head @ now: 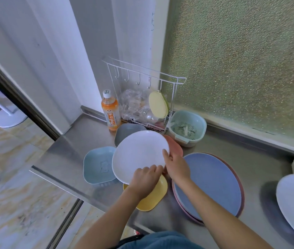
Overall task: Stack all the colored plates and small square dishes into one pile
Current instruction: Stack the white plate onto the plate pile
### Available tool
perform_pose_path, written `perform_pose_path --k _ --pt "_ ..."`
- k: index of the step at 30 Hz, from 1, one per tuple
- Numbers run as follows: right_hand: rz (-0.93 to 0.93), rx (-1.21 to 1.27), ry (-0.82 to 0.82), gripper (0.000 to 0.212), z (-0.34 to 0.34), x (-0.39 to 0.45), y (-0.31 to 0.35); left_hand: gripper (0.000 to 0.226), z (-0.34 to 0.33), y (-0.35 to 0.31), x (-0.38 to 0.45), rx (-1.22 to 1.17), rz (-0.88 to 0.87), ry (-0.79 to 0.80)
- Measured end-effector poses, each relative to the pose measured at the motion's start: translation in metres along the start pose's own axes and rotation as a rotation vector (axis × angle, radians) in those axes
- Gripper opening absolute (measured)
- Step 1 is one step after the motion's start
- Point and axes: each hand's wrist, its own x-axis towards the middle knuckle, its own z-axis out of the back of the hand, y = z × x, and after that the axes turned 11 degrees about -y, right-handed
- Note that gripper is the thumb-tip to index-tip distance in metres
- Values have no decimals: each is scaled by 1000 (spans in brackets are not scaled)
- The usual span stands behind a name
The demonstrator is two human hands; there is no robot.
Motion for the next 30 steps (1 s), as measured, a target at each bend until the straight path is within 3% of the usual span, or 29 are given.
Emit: perform_pose_path --k 2,5,7,11,13,16,19,25,28,30 --pt "-21 176 -39 31 1 0 4 32 2 -4 4 -23 -33 -44" --pt "-64 362 -115 33 7 1 0 18 7 -10 11 -130 -46 -120" --pt "-140 415 -154 28 16 3 -14 25 17 -15 19 -210 -46 -187" --pt "-265 537 -166 28 60 -1 -50 32 27 -20 41 -288 199 -293" --pt "-270 522 -166 32 83 -4 -74 41 27 -23 53 -300 432 -191" --pt "-278 443 -216 30 106 -12 -107 50 21 -31 65 -483 690 92" --pt "-315 432 -255 37 113 -20 -135 43 10 -46 68 -745 640 303" --pt "-201 -25 -302 38 112 -29 -174 40 -4 -66 58 -691 547 356" --pt "-147 -414 -240 43 112 -31 -178 45 -9 -68 57 -727 595 320" --pt "-111 -507 -242 44 112 -31 -179 45 -10 -69 57 -763 648 291"
